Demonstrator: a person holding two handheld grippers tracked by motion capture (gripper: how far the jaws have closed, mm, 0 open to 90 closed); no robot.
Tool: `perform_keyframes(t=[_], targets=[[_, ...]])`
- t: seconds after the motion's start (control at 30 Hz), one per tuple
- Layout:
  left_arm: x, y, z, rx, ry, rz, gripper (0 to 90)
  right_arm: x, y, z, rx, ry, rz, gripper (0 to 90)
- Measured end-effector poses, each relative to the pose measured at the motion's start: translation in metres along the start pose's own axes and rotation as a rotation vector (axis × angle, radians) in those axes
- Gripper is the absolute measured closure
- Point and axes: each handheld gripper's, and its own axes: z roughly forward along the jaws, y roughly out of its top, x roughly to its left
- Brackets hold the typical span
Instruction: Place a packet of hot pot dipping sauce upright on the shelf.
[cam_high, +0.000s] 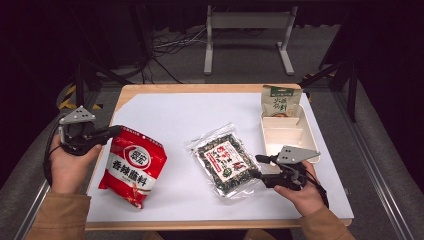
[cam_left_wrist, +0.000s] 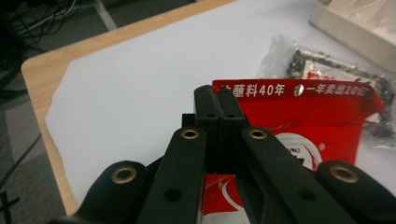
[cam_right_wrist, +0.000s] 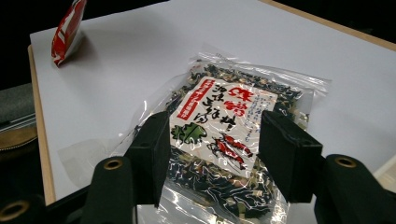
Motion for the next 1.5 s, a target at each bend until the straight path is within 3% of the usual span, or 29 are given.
perform_keyframes(t=[0.33, 0.43, 0.7, 0.8, 0.97, 1.2, 1.5], targets=[[-0.023, 0.005, -0.025, -0.087, -0.052, 0.046, 90.0, 0.000, 0.001, -0.002, -0.021, -0.008, 0.013, 44.6], [-0.031, 0.007, -0.030, -0.107, -0.030, 0.078, 90.0, 0.001, 0.002, -0.002, -0.026, -0.006, 0.012, 44.6], [-0.048, 0.011, -0.035, -0.170, -0.059, 0.107, 90.0, 0.000, 0.009, -0.006, -0.054, -0.011, -0.004, 44.6], [-0.060, 0.013, -0.038, -0.216, -0.032, 0.139, 90.0, 0.002, 0.012, -0.004, -0.055, -0.006, -0.015, 44.6], [-0.065, 0.014, -0.036, -0.248, -0.023, 0.144, 90.0, 0.005, 0.017, 0.000, -0.042, 0.004, -0.038, 44.3], [-0.072, 0.015, -0.023, -0.315, -0.084, 0.129, 90.0, 0.015, 0.031, 0.012, -0.047, 0.046, -0.066, 43.8], [-0.105, 0.021, -0.017, -0.330, -0.174, 0.199, 90.0, 0.031, 0.047, 0.040, -0.053, 0.117, -0.093, 42.0]])
